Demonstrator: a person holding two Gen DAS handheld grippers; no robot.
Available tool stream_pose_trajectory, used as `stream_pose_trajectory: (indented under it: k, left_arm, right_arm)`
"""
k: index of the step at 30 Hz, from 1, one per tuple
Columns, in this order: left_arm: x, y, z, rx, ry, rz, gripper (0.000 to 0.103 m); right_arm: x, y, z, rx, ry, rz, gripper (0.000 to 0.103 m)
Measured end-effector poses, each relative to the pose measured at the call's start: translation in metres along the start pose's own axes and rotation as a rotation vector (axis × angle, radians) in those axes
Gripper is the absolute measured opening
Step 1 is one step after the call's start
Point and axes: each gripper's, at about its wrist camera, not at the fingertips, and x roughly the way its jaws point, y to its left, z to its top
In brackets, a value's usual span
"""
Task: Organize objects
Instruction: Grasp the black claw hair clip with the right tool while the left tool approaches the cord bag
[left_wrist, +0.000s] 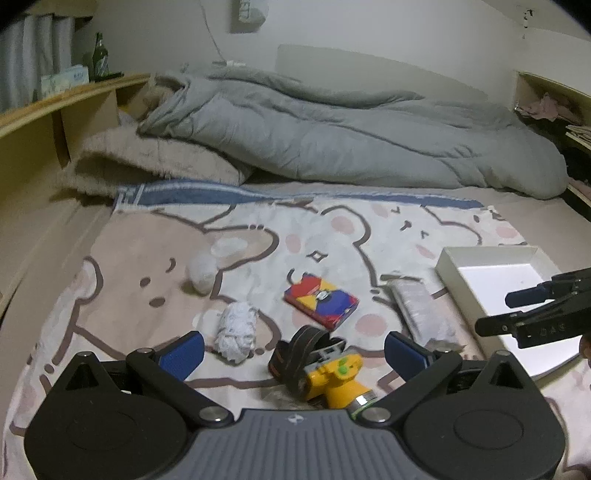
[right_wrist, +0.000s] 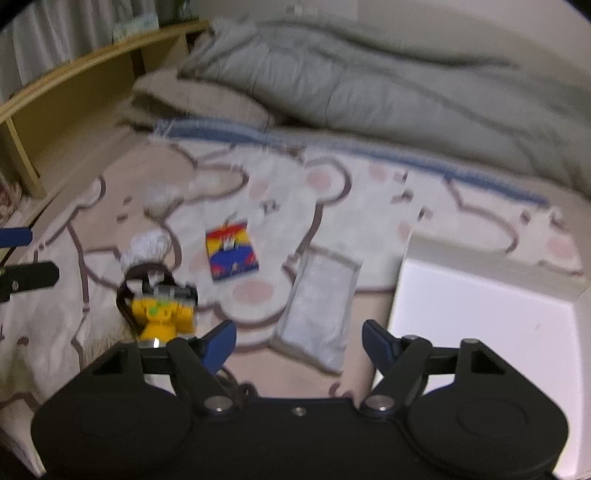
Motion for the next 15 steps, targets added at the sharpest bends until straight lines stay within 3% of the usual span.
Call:
stream_pose_trajectory:
  k: [8,15]
  left_arm:
    - [0.021,0.013,-0.018,-0.013,0.070,-0.059,0.103]
    - [0.025,-0.003,-0.030,0.091,0.114,-0.130,0.102]
  right_arm:
    - [0.038,0.004,-0.021,-0.039,0.119,0.056,0.075]
    - [0.038,0.019,-0.033,-0.098,0.164,0.103,0.075]
